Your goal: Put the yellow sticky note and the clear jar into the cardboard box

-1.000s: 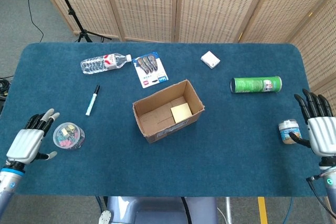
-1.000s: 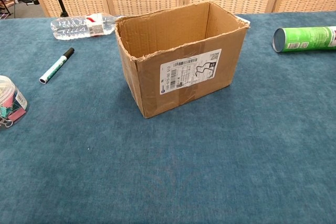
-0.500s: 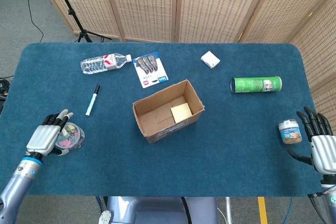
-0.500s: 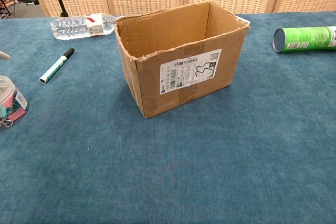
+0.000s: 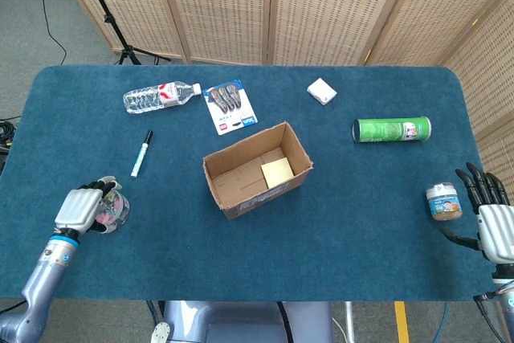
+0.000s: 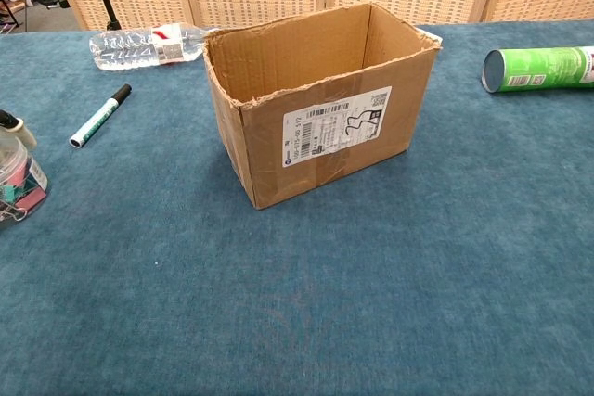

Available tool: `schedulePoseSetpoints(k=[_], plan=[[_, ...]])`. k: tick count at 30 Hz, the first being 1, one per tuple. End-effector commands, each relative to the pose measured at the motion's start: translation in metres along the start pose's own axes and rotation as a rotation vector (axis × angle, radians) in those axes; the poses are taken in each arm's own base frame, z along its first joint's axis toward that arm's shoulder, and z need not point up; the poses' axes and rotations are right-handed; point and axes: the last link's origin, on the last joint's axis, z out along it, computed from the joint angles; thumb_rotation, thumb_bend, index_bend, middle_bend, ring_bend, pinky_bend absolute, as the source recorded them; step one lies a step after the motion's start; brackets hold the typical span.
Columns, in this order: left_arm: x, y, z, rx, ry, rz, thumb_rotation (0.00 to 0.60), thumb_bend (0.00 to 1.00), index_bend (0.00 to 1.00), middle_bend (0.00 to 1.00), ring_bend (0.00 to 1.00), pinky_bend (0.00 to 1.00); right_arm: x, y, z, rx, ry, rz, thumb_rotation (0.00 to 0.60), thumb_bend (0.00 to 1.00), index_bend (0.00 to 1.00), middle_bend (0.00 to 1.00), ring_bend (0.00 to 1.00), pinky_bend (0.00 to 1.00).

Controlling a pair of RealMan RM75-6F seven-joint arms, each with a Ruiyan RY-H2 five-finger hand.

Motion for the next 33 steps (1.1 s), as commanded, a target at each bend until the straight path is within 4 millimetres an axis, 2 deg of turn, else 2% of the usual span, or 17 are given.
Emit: schedulePoseSetpoints(k=[1, 6, 10, 13, 15, 17, 21, 23, 26, 33], plan=[[0.002, 0.001, -0.002, -0.001, -0.002, -0.014, 0.6, 0.18, 0.61, 0.49, 0.5, 0.59, 0.0, 0.0, 0.0, -0.003, -0.003, 0.002, 0.6, 0.0, 0.0, 0.0, 0.0, 0.03], [0.023, 0.009, -0.009, -0.048, 0.035, -0.053, 0.6, 0.18, 0.62, 0.5, 0.51, 0.6, 0.001, 0.0, 0.0, -0.009, -0.005, 0.002, 0.6, 0.0, 0.0, 0.0, 0.0, 0.03], [0.061, 0.024, -0.02, -0.152, 0.15, -0.111, 0.6, 0.16, 0.62, 0.5, 0.51, 0.6, 0.001, 0.0, 0.0, -0.008, -0.008, 0.003, 0.6, 0.0, 0.0, 0.0, 0.0, 0.03], [0.098, 0.04, -0.03, -0.274, 0.298, -0.158, 0.6, 0.14, 0.62, 0.5, 0.51, 0.6, 0.001, 0.0, 0.0, -0.008, -0.01, 0.006, 0.6, 0.0, 0.0, 0.0, 0.0, 0.03], [0.131, 0.06, -0.039, -0.394, 0.433, -0.182, 0.6, 0.13, 0.62, 0.5, 0.51, 0.6, 0.002, 0.0, 0.0, -0.01, -0.009, 0.009, 0.6, 0.0, 0.0, 0.0, 0.0, 0.03], [0.155, 0.082, -0.044, -0.497, 0.521, -0.185, 0.6, 0.12, 0.62, 0.5, 0.51, 0.6, 0.002, 0.0, 0.0, -0.01, -0.011, 0.012, 0.6, 0.0, 0.0, 0.0, 0.0, 0.03], [0.182, 0.125, -0.041, -0.629, 0.57, -0.172, 0.6, 0.12, 0.62, 0.5, 0.51, 0.6, 0.002, 0.0, 0.0, -0.011, -0.014, 0.012, 0.6, 0.0, 0.0, 0.0, 0.0, 0.03], [0.19, 0.141, -0.038, -0.665, 0.58, -0.141, 0.6, 0.11, 0.62, 0.5, 0.51, 0.6, 0.002, 0.0, 0.0, -0.011, -0.018, 0.012, 0.6, 0.0, 0.0, 0.0, 0.0, 0.03], [0.198, 0.176, -0.028, -0.726, 0.595, -0.068, 0.6, 0.09, 0.62, 0.5, 0.51, 0.6, 0.001, 0.001, 0.001, -0.012, -0.023, 0.012, 0.6, 0.0, 0.0, 0.0, 0.0, 0.03], [0.179, 0.235, 0.0, -0.755, 0.526, 0.055, 0.6, 0.09, 0.62, 0.5, 0.51, 0.6, -0.001, 0.001, 0.004, -0.017, -0.037, 0.013, 0.6, 0.0, 0.0, 0.0, 0.0, 0.03]])
